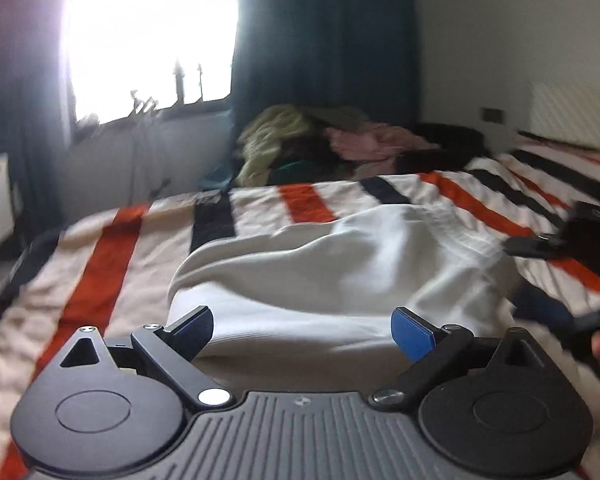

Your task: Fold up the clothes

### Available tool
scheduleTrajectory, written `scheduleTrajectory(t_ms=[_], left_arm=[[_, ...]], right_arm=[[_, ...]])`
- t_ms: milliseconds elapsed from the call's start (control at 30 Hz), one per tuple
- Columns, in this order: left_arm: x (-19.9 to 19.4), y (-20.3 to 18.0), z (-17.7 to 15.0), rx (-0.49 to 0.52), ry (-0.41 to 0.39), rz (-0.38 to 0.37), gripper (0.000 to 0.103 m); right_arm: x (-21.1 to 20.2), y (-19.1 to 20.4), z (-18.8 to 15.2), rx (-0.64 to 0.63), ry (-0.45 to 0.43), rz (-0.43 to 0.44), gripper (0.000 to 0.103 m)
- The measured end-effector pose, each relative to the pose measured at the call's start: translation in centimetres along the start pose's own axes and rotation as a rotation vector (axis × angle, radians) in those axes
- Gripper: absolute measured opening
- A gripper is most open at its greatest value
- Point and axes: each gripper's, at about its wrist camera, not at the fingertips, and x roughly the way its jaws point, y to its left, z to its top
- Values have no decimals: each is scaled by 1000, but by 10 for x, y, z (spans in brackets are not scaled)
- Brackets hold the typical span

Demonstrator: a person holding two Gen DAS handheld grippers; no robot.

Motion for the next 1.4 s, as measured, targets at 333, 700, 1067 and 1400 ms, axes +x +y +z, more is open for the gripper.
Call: scheduleTrajectory(t_ms=[333,700,1067,1400], left_arm=[[48,55,-14,-189,127,125,93],[50,58,-22,-172,139,124,94],[54,71,-33,-228,168,87,99],[59,116,-45,-529,259,9,99]], right_arm=[[46,10,-5,-203,10,-119,71],[34,42,-13,-467,-82,-162,40],[25,-31,13,-84,-37,-238,59],[32,-31,7,-54,68,-217,80]])
